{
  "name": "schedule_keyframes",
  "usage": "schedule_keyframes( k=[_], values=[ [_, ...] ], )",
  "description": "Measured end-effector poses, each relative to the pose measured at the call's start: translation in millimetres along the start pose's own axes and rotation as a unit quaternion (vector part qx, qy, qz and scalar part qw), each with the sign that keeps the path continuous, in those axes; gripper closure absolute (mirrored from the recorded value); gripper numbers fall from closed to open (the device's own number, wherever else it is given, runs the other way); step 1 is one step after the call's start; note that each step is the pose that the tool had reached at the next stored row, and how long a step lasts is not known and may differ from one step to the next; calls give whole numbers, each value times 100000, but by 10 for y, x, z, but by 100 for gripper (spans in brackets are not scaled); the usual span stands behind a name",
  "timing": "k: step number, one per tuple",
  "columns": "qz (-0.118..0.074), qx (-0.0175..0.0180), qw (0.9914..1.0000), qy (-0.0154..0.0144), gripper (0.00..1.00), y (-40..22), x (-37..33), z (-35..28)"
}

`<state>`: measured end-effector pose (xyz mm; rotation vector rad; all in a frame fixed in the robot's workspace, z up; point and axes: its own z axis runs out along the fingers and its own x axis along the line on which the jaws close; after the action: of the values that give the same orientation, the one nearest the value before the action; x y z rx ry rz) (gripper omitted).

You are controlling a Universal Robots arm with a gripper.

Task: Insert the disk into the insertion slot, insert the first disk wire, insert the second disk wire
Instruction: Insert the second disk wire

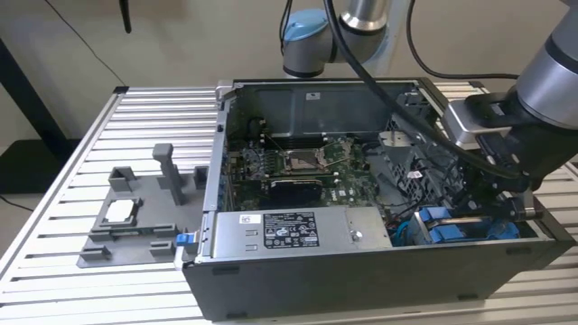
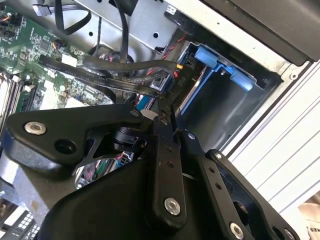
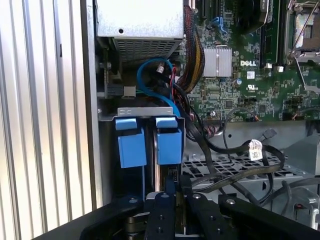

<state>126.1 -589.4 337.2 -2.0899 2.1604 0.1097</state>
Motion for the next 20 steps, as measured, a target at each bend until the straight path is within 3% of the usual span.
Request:
schedule_keyframes(
  k=[3, 4, 9, 20],
  values=[
    [177, 25, 100000, -12, 82, 1, -1, -3],
    [240, 35, 100000, 1, 76, 0, -2, -13],
    [501, 75, 99999, 11, 76, -3, -14, -91],
    [1033, 153, 99995, 40, 76, -12, -48, -324]
  ],
)
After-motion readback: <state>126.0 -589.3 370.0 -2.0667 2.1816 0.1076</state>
